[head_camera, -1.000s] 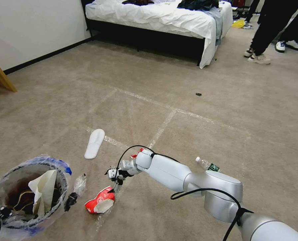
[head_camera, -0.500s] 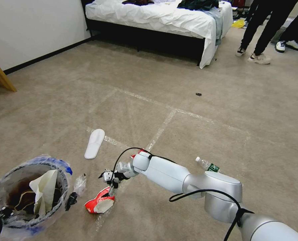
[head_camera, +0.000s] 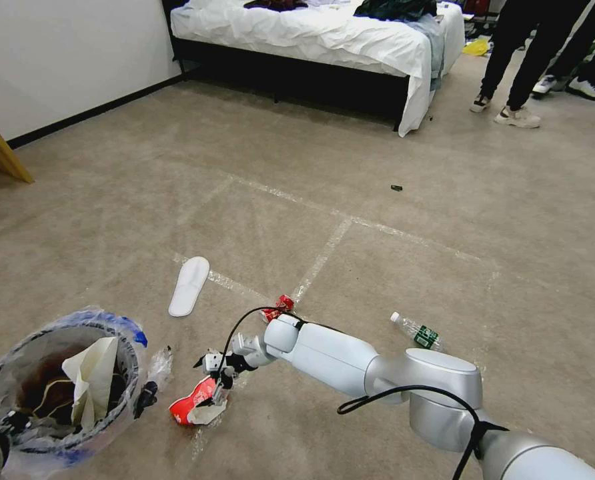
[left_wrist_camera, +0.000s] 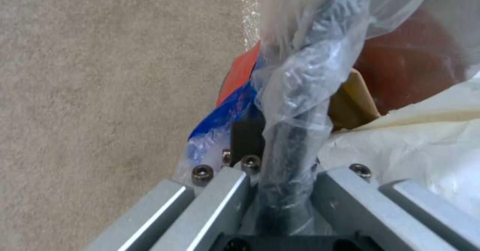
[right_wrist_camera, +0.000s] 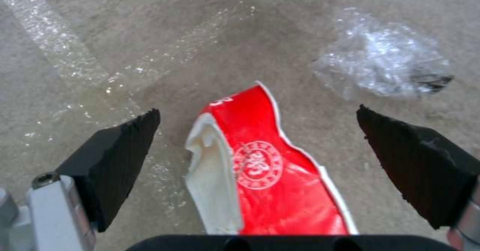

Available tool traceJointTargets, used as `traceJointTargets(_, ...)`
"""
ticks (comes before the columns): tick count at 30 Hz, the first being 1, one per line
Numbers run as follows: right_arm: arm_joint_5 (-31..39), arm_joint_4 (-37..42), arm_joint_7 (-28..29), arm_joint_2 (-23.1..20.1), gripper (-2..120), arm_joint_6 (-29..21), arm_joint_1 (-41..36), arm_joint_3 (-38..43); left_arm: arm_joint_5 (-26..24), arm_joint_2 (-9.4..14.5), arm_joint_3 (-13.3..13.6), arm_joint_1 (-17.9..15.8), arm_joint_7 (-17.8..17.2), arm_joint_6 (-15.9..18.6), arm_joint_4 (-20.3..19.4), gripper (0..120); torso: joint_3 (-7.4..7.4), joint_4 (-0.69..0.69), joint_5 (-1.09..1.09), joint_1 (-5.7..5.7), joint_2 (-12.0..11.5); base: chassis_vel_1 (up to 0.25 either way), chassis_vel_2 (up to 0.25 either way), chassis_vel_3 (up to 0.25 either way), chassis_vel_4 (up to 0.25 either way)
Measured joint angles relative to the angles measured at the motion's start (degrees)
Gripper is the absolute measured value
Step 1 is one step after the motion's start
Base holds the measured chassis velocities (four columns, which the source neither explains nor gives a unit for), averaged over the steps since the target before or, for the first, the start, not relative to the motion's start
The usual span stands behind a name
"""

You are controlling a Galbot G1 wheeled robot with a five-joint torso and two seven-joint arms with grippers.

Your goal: Pick up the trash bin and place the garbage on the floor into it.

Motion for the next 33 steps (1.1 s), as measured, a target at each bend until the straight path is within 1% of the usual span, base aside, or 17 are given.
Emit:
traceJointTargets(10, 0.1, -0.4, -0.1, 0.0, 100, 0.1, -0.6, -0.6, 0.2, -0.3, -0.1, 0.4, 0.0, 0.0, -0.3, 0, 0.0, 0.0, 0.0, 0.0, 0.0, 0.0, 0.0, 0.0, 0.0)
traceJointTargets(15, -0.8, -1.5, -0.1, 0.0, 100, 0.2, -1.6, -0.6, 0.7, -0.7, 0.1, 0.7, 0.2, 0.0, -0.6, 0, 0.0, 0.0, 0.0, 0.0, 0.0, 0.0, 0.0, 0.0, 0.0)
traceJointTargets(27, -1.0, -4.2, -0.5, 0.0, 100, 0.2, -2.0, 0.1, 1.1, -1.0, 0.2, 1.3, 0.5, 0.0, -1.5, 0, 0.0, 0.0, 0.0, 0.0, 0.0, 0.0, 0.0, 0.0, 0.0)
traceJointTargets(33, -1.3, -4.6, -0.5, 0.0, 100, 0.4, -2.6, 0.5, 1.9, -1.3, 0.8, 1.4, 1.1, 0.0, -1.5, 0, 0.0, 0.0, 0.0, 0.0, 0.0, 0.0, 0.0, 0.0, 0.0)
